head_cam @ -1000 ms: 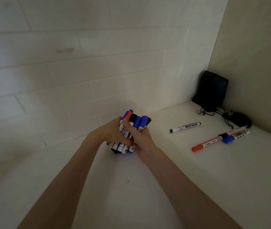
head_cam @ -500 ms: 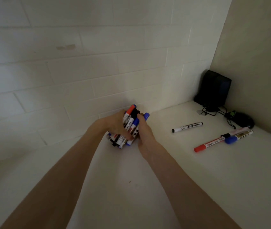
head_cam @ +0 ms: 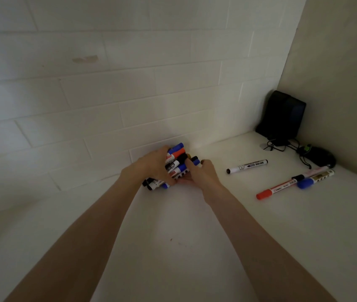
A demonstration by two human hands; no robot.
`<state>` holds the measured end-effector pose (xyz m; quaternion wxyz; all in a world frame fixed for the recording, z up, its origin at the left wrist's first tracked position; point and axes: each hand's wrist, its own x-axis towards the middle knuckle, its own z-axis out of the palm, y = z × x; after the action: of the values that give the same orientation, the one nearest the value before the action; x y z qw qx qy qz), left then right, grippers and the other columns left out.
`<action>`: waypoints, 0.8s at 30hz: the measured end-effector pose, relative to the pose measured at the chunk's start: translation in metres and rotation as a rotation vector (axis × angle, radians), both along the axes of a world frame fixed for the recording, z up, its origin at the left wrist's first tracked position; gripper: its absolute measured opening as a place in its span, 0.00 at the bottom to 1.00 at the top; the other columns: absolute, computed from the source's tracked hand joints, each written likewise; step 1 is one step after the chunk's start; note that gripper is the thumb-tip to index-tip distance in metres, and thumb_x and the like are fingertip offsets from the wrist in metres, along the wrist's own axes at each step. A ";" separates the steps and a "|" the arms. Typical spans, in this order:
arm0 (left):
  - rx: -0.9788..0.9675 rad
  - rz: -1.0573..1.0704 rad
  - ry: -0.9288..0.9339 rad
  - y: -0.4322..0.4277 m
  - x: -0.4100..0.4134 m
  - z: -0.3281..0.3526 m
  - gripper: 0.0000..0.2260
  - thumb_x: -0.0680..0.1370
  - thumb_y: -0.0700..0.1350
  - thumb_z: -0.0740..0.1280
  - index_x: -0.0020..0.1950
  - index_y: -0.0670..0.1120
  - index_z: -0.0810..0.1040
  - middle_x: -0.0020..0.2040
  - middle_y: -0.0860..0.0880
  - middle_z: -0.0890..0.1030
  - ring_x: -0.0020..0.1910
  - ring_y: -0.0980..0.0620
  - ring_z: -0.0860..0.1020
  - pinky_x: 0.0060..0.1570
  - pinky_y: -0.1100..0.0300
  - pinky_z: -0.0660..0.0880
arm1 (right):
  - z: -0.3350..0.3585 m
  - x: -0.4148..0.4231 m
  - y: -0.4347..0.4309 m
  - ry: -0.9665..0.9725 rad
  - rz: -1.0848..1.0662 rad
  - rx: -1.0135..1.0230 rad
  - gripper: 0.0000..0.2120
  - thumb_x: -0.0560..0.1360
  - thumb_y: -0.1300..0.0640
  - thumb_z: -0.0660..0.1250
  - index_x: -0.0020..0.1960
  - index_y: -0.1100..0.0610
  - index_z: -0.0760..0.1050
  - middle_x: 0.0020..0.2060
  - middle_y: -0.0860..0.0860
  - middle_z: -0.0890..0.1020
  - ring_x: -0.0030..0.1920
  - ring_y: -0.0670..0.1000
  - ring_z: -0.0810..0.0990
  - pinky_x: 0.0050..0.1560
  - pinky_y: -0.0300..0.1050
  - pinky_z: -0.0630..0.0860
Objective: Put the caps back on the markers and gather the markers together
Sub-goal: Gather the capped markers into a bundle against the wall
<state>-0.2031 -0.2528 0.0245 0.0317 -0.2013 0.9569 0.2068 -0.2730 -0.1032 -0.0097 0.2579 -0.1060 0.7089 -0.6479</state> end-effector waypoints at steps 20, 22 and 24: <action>-0.535 -0.128 0.270 0.002 0.022 -0.041 0.51 0.65 0.80 0.52 0.80 0.50 0.52 0.77 0.50 0.64 0.74 0.48 0.65 0.73 0.48 0.60 | -0.011 0.002 -0.001 0.530 0.283 0.117 0.26 0.85 0.54 0.50 0.82 0.53 0.50 0.80 0.49 0.54 0.80 0.46 0.51 0.80 0.47 0.49; -0.564 -0.113 0.256 0.003 0.020 -0.044 0.53 0.65 0.81 0.50 0.80 0.49 0.49 0.79 0.49 0.60 0.76 0.47 0.62 0.74 0.47 0.58 | -0.016 0.002 -0.002 0.558 0.254 0.092 0.27 0.85 0.54 0.52 0.82 0.51 0.49 0.81 0.49 0.53 0.79 0.45 0.51 0.78 0.40 0.51; -0.570 -0.109 0.219 0.002 0.019 -0.044 0.56 0.63 0.82 0.49 0.81 0.49 0.47 0.80 0.49 0.56 0.77 0.47 0.59 0.75 0.46 0.56 | -0.020 0.001 -0.001 0.580 0.221 0.071 0.26 0.85 0.55 0.53 0.82 0.50 0.50 0.80 0.48 0.54 0.77 0.41 0.54 0.70 0.26 0.53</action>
<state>-0.1844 -0.2509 -0.0199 -0.1181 -0.1272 0.9835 -0.0516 -0.2723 -0.1041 -0.0299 0.1173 -0.3536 0.7594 -0.5334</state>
